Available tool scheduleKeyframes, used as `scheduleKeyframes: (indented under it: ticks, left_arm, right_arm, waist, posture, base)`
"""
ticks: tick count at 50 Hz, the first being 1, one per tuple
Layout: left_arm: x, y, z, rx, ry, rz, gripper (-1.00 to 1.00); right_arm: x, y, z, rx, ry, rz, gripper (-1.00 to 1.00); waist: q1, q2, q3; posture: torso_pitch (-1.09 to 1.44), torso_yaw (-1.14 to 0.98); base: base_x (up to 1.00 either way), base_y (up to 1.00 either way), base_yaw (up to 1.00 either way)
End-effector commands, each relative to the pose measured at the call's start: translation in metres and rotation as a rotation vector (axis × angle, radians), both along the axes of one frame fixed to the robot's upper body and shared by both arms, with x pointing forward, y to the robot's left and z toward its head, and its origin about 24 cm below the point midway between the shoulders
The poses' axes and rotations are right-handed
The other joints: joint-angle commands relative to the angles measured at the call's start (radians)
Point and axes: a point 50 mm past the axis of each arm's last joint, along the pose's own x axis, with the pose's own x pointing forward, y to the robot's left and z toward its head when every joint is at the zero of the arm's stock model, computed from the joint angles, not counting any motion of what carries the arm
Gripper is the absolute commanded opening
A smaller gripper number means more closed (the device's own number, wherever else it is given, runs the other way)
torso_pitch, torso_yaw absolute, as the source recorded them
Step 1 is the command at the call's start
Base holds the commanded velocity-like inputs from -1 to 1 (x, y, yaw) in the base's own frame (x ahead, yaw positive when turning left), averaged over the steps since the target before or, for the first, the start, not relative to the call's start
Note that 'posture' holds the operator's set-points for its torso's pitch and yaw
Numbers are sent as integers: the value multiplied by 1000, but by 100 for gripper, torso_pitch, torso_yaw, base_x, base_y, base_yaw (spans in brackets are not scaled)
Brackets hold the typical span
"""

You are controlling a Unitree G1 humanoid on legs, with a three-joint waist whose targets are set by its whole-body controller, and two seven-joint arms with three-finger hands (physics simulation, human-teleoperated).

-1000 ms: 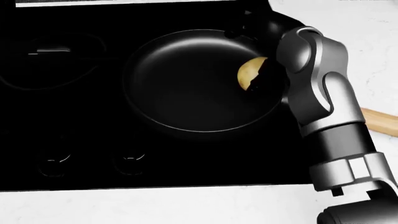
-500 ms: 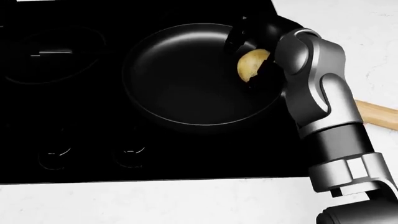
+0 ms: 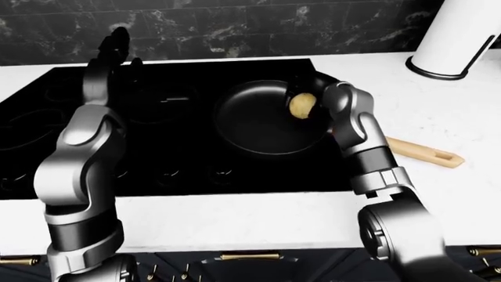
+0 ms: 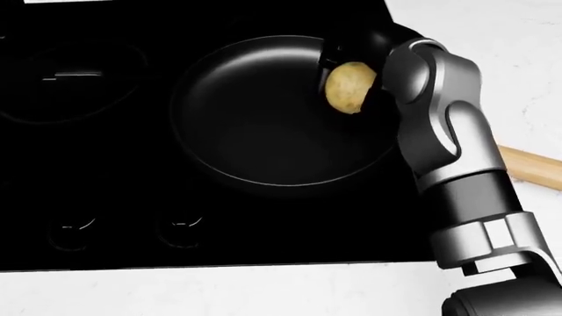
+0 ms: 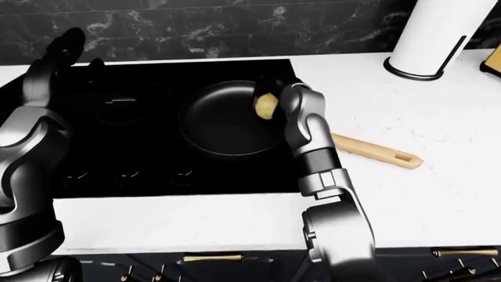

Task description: Pick the potato from the pan and place it in the bowl.

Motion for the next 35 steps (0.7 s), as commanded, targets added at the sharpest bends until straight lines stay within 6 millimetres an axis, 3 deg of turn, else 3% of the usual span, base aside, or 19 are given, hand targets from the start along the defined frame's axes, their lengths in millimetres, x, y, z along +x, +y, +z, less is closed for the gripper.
scheduleKeyframes:
  ticks: [1, 15, 23, 35]
  left_arm:
    - [-6, 1, 20, 12, -96, 5, 100]
    - [-6, 2, 23, 20, -97, 8, 100]
    - [-6, 5, 27, 31, -97, 15, 100]
    - [-7, 11, 34, 43, -100, 34, 100]
  right_arm:
    - [-2, 5, 33, 10, -121, 17, -100]
    - [-9, 13, 67, 42, -177, 38, -100]
    - [-22, 17, 99, 48, -211, 70, -100]
    - [-30, 16, 122, 59, -217, 88, -100]
  waist:
    - [0, 2, -33]
    - [-3, 4, -26]
    - [-5, 6, -20]
    - [-8, 9, -15]
  posture:
    - [0, 0]
    - [0, 0]
    - [0, 0]
    - [0, 0]
  base:
    - [0, 0, 0]
    - [0, 0, 0]
    - [0, 0, 0]
    - [0, 0, 0]
